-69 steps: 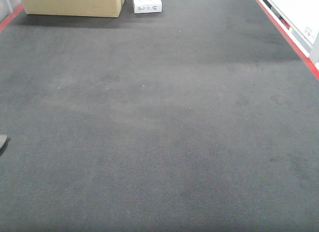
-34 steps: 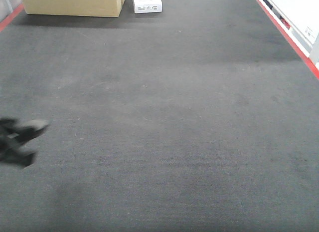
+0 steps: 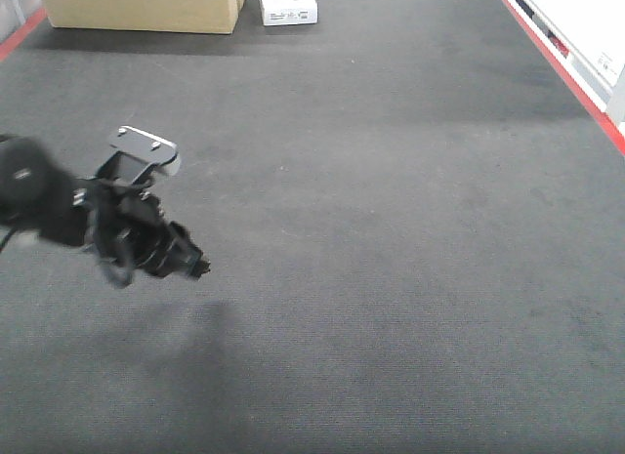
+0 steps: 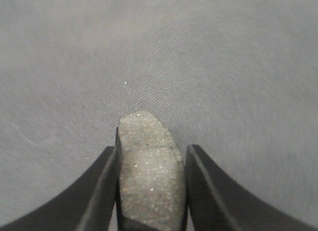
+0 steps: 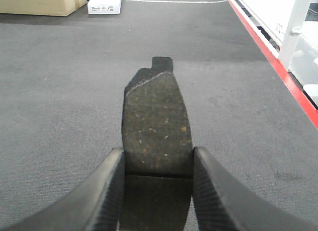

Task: Move and align brake pads A on conveyor
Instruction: 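Extend the left gripper with its pad out over the belt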

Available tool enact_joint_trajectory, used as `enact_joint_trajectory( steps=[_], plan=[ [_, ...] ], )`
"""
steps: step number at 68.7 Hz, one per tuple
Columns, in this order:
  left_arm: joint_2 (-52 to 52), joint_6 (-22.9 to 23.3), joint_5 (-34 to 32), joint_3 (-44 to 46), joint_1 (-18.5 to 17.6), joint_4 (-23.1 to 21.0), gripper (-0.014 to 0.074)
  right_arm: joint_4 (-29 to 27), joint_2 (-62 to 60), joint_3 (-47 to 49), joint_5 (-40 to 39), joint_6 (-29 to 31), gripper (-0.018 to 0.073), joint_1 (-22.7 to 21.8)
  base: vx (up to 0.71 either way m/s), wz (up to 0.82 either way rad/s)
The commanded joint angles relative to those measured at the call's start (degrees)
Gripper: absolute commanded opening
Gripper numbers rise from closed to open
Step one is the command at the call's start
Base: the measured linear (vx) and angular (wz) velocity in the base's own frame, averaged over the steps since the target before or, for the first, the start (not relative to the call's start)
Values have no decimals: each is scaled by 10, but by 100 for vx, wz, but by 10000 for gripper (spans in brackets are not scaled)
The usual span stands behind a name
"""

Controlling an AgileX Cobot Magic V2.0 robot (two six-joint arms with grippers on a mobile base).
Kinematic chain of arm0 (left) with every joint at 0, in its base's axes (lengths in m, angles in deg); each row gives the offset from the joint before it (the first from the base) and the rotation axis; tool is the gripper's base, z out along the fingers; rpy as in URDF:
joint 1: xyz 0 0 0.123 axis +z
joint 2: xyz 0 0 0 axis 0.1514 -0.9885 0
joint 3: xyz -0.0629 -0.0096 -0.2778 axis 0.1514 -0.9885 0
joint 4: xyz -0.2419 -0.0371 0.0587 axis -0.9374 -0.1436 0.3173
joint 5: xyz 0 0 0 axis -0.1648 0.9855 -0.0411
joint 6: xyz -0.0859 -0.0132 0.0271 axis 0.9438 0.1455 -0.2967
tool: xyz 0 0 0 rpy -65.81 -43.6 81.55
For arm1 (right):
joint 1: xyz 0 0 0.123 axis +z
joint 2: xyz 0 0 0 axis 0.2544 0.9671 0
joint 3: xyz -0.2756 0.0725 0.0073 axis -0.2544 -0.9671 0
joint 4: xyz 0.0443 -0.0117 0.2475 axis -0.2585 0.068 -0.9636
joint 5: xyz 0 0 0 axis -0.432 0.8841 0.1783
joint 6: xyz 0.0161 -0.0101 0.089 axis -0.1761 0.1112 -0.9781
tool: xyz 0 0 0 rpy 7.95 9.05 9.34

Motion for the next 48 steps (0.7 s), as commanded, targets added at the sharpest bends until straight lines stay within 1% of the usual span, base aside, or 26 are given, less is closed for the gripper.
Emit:
enact_joint_trajectory(
  steps=[1,3,6,9,13,19,26,34,36,40,44,48],
  plan=[
    [-13,93,-9,56,-3,30,112,0,4,18,-54,4,-5,-3,0,0],
    [-21,109,-11,66,-3,46,112,0,4,18,-54,4,-5,-3,0,0],
    [-31,146,-24,79,-3,60,112,0,4,18,-54,4,-5,-3,0,0],
    [-38,171,-42,85,-3,67,112,0,4,18,-54,4,-5,-3,0,0],
    [-44,202,-80,87,-3,68,112,0,4,18,-54,4,-5,-3,0,0],
    [-50,234,-119,87,-3,69,112,0,4,18,-54,4,-5,-3,0,0],
    [-61,275,-142,87,-3,84,112,0,4,18,-54,4,-5,-3,0,0],
    [-74,310,-134,86,-3,130,112,0,4,18,-54,4,-5,-3,0,0],
    [-76,324,-128,86,-3,148,112,0,4,18,-54,4,-5,-3,0,0],
    [-81,347,-116,86,-3,169,112,0,4,18,-54,4,-5,-3,0,0],
    [-88,362,-106,86,-3,175,112,0,4,18,-54,4,-5,-3,0,0],
    [-95,364,-87,86,-3,170,112,0,4,18,-54,4,-5,-3,0,0]
  ],
)
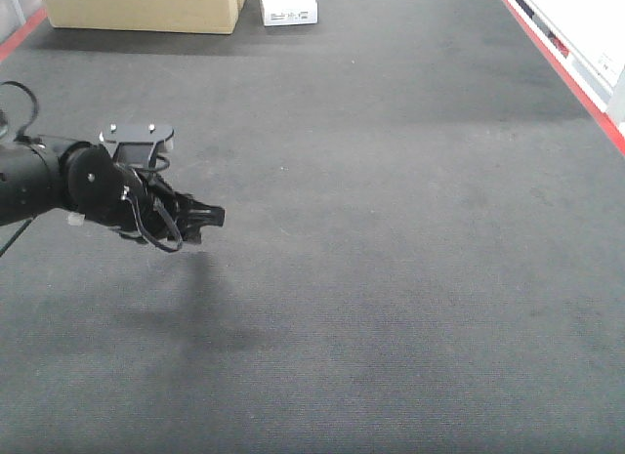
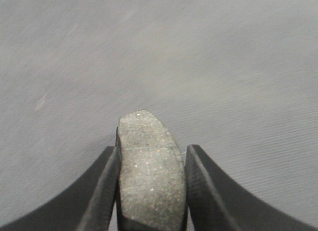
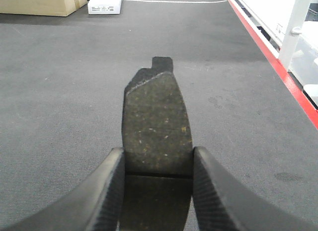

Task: Move and align brake pads A on conveyor
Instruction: 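Extend the left gripper with its pad out over the belt, then lower the pad onto the belt and open the left gripper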

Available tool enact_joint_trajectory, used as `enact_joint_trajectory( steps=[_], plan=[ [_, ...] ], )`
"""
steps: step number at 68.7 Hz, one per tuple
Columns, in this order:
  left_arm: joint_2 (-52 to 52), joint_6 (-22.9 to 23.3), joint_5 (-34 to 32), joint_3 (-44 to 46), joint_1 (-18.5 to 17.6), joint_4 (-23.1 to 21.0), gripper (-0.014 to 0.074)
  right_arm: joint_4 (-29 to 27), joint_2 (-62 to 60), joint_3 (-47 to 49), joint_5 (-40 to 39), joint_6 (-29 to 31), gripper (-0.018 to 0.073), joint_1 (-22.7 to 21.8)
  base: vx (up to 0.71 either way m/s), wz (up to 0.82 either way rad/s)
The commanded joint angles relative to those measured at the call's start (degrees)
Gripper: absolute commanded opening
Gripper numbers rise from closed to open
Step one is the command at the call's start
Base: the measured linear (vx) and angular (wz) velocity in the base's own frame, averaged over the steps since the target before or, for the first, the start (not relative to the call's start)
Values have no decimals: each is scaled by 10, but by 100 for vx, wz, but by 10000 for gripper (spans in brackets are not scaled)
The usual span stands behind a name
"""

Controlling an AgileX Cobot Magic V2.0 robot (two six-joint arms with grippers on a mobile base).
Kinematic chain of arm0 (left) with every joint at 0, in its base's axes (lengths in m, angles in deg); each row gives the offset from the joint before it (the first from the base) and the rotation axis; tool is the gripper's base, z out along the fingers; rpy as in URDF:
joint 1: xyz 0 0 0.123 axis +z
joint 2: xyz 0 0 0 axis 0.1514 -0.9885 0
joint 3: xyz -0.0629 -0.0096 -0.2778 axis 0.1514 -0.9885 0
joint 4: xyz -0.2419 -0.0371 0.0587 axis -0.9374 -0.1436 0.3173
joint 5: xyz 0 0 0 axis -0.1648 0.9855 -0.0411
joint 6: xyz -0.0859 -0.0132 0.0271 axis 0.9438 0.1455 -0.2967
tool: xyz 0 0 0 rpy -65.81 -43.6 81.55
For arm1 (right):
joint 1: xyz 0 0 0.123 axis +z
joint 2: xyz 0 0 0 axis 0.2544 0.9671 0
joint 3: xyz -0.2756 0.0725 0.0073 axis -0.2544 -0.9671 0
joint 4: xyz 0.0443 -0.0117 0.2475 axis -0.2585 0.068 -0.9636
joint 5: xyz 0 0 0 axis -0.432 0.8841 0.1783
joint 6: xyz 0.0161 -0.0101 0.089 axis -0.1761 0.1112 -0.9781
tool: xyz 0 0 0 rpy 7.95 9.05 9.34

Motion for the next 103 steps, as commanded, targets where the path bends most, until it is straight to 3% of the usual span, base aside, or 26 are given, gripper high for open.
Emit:
enact_joint_trajectory(
  steps=[1,13,24,37,57,66,84,103],
  plan=[
    [17,21,1,19,-3,1,112,0,4,18,-54,4,-5,-3,0,0],
    [-15,17,104,19,-3,-31,113,0,4,18,-54,4,-5,-3,0,0],
    [-26,14,143,19,-3,-40,119,0,4,18,-54,4,-5,-3,0,0],
    [-26,4,138,19,-3,-39,163,0,4,18,-54,4,-5,-3,0,0],
    [-22,-9,116,19,-3,-37,410,0,4,18,-54,4,-5,-3,0,0],
    [2,-31,88,16,-3,-37,463,0,4,18,-54,4,-5,-3,0,0],
    [144,-74,-32,-122,-3,-35,403,0,4,18,-54,4,-5,-3,0,0],
    [368,-134,-85,-288,-3,-34,227,0,4,18,-54,4,-5,-3,0,0]
  ],
)
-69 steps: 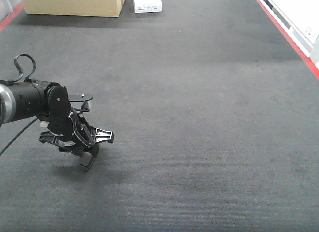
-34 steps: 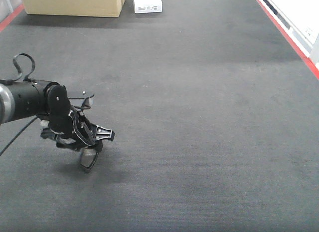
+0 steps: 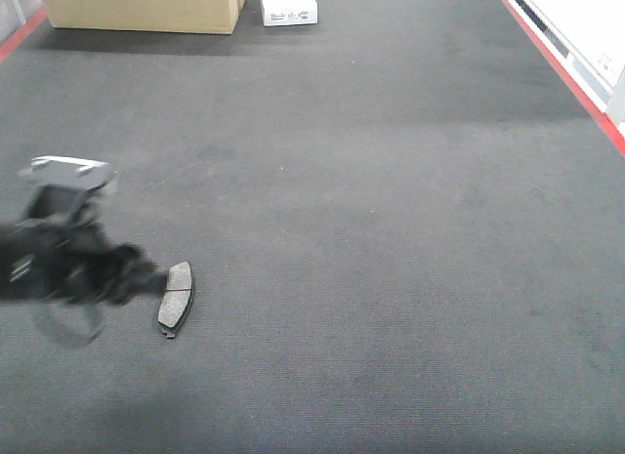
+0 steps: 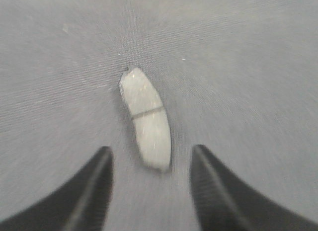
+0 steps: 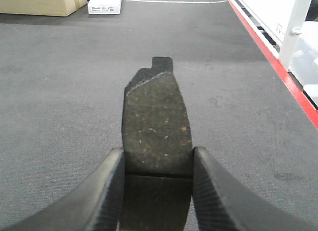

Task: Move and align brake pads A on conveyor
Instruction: 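Lower the pad onto the belt and open the left gripper, then withdraw the open left gripper from the belt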

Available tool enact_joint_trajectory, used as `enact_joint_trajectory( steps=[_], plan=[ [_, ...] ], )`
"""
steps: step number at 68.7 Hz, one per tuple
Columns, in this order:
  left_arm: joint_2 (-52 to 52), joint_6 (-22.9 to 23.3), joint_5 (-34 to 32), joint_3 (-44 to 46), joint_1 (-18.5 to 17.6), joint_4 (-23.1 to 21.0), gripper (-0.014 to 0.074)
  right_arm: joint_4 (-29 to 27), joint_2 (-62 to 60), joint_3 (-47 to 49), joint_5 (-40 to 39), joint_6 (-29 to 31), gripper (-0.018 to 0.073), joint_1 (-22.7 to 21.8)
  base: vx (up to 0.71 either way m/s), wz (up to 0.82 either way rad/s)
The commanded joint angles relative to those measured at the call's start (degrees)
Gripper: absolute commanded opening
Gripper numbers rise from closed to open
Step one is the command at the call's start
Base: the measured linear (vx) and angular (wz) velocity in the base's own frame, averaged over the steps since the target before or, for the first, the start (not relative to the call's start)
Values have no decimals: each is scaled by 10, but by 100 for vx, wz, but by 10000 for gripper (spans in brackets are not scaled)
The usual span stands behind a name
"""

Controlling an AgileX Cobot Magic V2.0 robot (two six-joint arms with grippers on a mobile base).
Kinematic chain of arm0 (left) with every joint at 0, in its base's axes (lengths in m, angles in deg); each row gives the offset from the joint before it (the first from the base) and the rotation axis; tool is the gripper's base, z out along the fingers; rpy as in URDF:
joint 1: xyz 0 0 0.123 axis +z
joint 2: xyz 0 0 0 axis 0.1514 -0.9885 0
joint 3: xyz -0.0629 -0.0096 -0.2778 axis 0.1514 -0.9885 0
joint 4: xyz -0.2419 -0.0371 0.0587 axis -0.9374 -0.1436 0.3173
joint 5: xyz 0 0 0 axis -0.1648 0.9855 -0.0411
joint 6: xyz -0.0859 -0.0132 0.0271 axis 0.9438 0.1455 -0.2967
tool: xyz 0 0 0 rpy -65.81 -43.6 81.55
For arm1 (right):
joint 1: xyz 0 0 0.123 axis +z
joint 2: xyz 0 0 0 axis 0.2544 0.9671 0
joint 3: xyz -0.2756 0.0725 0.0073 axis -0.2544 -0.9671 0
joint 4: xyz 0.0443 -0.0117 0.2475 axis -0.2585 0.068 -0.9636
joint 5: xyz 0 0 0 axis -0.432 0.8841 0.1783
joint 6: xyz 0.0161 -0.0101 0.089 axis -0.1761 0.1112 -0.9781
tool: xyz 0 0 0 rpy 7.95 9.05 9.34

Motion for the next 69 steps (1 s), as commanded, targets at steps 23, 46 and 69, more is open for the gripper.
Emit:
enact_joint_trajectory(
  steps=[23,46,69],
  plan=[
    [334,-24,-38,-124,-3,-4,-8,0,4,18,-54,4,-5,-3,0,0],
    [512,-37,-54,-177,-3,-3,-7,0,4,18,-54,4,-5,-3,0,0],
    [570,-37,-92,-207,-3,-3,-7,0,4,18,-55,4,-5,-3,0,0]
  ],
)
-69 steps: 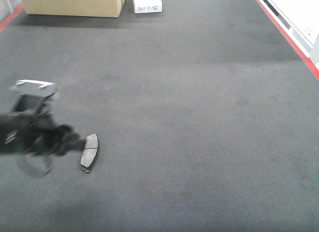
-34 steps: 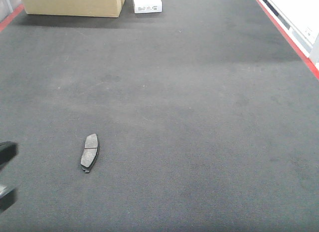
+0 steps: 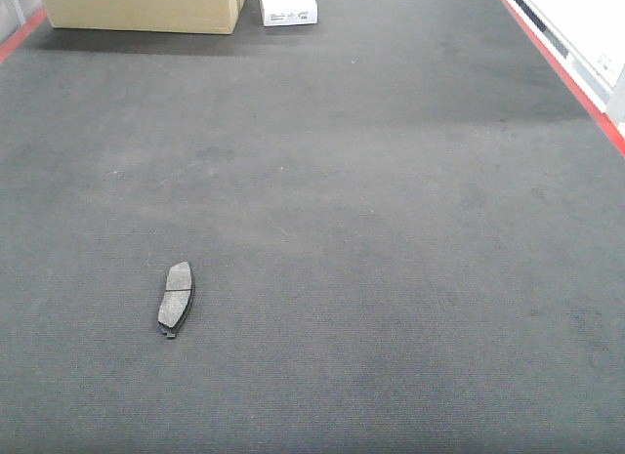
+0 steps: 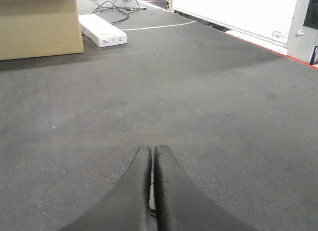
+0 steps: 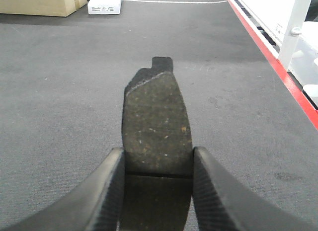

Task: Move and align brake pads A on conveyor
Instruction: 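Withdraw the open left gripper from the belt, then extend the right gripper over the belt, lower its pad, open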

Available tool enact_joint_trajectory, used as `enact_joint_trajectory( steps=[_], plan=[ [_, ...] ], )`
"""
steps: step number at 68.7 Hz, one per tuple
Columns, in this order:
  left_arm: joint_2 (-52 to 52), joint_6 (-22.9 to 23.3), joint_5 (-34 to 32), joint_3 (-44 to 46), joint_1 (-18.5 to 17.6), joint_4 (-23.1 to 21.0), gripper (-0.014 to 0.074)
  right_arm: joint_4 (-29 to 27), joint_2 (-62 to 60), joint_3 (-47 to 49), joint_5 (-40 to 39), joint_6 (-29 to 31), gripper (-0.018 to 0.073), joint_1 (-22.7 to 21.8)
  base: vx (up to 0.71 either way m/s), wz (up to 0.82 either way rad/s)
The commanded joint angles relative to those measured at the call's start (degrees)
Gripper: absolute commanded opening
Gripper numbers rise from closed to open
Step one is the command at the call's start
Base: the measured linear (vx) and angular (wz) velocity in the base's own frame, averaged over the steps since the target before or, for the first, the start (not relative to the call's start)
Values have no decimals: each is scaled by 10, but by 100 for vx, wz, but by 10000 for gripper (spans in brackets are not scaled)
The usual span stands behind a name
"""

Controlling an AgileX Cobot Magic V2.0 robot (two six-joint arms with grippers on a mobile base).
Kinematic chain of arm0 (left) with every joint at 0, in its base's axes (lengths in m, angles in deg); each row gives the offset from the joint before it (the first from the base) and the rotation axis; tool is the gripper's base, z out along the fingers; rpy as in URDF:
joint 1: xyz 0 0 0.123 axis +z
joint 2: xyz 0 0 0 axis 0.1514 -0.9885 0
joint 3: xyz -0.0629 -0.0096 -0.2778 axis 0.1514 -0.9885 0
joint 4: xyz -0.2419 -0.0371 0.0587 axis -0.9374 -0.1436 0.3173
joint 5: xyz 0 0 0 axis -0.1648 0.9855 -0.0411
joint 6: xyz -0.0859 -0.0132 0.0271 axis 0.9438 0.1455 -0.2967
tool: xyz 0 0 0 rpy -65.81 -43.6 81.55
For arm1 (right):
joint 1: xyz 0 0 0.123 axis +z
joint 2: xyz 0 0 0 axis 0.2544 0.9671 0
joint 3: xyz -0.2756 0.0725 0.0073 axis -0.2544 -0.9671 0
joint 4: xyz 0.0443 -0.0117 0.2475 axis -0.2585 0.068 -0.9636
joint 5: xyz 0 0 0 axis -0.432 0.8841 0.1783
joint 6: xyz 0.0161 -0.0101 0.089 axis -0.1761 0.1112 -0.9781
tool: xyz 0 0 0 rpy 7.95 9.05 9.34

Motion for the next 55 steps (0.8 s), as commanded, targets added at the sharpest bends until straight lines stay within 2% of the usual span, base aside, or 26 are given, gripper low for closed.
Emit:
enact_joint_trajectory(
  steps=[1,35,55],
  plan=[
    [-3,-1,-47,14,-3,-4,-7,0,4,18,-55,4,-5,-3,0,0],
    [-3,-1,-44,14,-3,-4,-7,-17,14,21,-62,4,-3,-3,0,0],
    [-3,-1,-44,14,-3,-4,-7,-17,214,89,-73,4,1,-3,0,0]
  ],
)
